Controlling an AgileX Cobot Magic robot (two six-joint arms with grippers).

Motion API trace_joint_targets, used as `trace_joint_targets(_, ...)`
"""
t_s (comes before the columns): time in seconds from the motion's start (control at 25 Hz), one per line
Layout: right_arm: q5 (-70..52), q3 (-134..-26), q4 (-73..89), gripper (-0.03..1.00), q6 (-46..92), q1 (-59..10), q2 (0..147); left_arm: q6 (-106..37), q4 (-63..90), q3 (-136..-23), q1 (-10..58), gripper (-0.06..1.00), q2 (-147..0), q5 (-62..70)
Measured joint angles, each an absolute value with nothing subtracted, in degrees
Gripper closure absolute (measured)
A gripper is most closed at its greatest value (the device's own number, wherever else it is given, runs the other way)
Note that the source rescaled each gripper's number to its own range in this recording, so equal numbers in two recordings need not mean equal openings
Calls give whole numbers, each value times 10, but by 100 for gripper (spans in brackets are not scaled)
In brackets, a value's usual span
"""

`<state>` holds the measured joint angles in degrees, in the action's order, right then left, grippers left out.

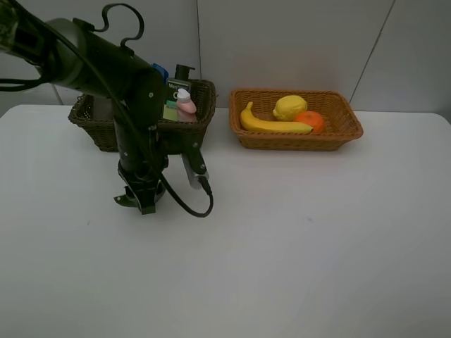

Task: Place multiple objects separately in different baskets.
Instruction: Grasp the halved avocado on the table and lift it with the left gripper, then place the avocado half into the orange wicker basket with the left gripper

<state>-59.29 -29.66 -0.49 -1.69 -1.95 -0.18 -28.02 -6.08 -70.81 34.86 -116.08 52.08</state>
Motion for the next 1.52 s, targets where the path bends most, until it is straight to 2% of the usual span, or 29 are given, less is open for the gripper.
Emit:
trace_joint_targets(0.36, -593, -297, -5, -3, -17, -19, -2, -229, -42, -835, 383, 34, -1160, 555)
trace_joint_targets(0.68, -593, -297, -5, -3, -17, -19, -2, -229, -18, -921, 394, 34, -1160, 513)
trace_joint_targets(1.04, -593, -297, -5, -3, -17, -19, -2, -229, 6, -938, 395, 34, -1171, 304)
trace_joint_targets(1.52, -593, -297, -5, -3, -17, -19, -2, -229, 18, -938, 395, 34, -1256, 13)
